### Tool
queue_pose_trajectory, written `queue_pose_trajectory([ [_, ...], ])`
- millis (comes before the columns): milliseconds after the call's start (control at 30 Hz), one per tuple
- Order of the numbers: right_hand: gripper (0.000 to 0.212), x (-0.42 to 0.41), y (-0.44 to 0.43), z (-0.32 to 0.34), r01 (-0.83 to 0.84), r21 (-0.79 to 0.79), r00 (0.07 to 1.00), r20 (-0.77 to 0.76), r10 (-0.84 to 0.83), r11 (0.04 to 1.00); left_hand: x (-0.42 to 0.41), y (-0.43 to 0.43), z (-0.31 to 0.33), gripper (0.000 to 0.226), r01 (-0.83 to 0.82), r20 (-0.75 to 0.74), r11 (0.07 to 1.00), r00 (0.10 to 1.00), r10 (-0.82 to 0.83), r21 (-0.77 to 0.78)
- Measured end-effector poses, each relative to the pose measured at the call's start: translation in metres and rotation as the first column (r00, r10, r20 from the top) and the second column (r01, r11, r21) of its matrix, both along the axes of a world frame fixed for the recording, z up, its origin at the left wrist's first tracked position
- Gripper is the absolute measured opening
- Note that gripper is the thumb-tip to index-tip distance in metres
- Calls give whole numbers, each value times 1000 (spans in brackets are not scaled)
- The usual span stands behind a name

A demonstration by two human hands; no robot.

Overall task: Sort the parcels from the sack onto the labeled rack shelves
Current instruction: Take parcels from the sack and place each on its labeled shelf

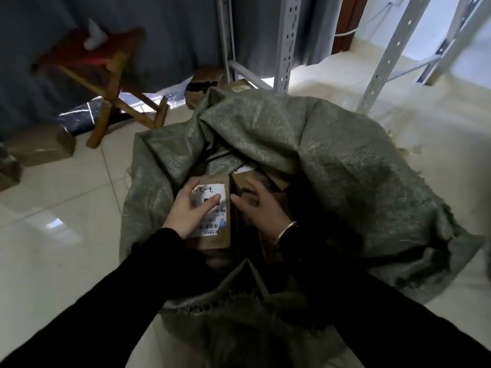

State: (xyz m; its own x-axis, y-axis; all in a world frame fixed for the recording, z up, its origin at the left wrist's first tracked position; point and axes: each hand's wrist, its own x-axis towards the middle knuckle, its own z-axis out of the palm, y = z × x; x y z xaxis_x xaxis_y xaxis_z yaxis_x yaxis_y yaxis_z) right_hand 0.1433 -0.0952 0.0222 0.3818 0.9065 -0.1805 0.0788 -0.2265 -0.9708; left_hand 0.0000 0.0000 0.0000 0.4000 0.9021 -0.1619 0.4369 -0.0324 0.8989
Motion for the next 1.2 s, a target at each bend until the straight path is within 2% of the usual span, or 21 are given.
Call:
queue_pose_trajectory([
  [67,57,-5,5,-8,-40,-17,999,27,40,999,-9,11,-27,95,32,-10,995,999,-32,92],
  [133,60,-10,11,-21,-75,-44,996,41,77,996,-24,33,-74,100,24,-80,996,997,-17,86],
  [200,64,-17,14,-34,-85,-111,996,27,89,990,-23,15,-54,100,7,-176,995,984,10,98],
  [267,63,-23,15,-50,-115,-175,993,-16,114,978,-21,-1,-30,87,-70,-292,992,951,98,106],
  [333,51,-31,12,-59,-174,-240,982,-112,151,955,-23,-2,-33,72,-180,-403,982,896,187,53],
  [433,46,-35,7,-68,-181,-309,943,-326,75,934,-27,-1,-24,53,-207,-462,978,869,176,-16],
  [500,47,-30,4,-65,-158,-313,923,-383,28,937,-30,-3,-18,52,-194,-492,980,859,146,-48],
  [567,48,-18,-1,-56,-105,-297,937,-349,-6,949,-28,-16,-11,52,-176,-442,977,891,104,-123],
  [600,48,-9,-6,-51,-63,-280,954,-298,-25,958,-27,-25,-11,51,-164,-356,959,931,73,-232],
  [667,46,13,-15,-48,28,-192,985,-164,-60,981,-29,-48,1,41,-87,-170,832,985,-9,-549],
  [700,44,23,-19,-48,52,-152,994,-91,-67,987,-36,-53,3,34,-31,-155,808,985,-76,-589],
  [733,41,32,-23,-47,74,-133,997,-29,-78,988,-42,-50,2,28,-17,-175,839,980,-93,-544],
  [800,35,40,-25,-46,151,-134,988,37,-147,979,-47,-26,1,20,-101,-288,969,957,33,-225],
  [867,32,36,-27,-47,299,-202,948,171,-267,933,-46,-4,9,38,-110,-383,994,917,112,26],
  [933,38,23,-30,-52,419,-348,896,308,-320,839,-36,10,8,64,-17,-398,999,917,33,42],
  [967,49,14,-32,-57,406,-445,911,262,-318,798,-30,14,7,66,12,-382,1000,924,-11,0],
  [1033,66,-5,-33,-62,213,-593,940,-92,-329,776,-21,15,2,51,71,-397,997,915,-71,-15],
  [1067,68,-13,-33,-61,135,-605,907,-244,-344,784,-19,14,0,47,89,-426,996,902,-73,18],
  [1100,69,-18,-33,-61,113,-581,873,-328,-359,806,-20,14,-3,51,83,-454,995,890,-48,57],
  [1133,68,-18,-33,-62,120,-537,856,-369,-361,835,-24,12,-2,58,54,-478,995,878,-4,89],
  [1200,50,-9,-32,-59,161,-422,874,-360,-327,892,-32,5,1,70,16,-528,997,849,28,77],
])
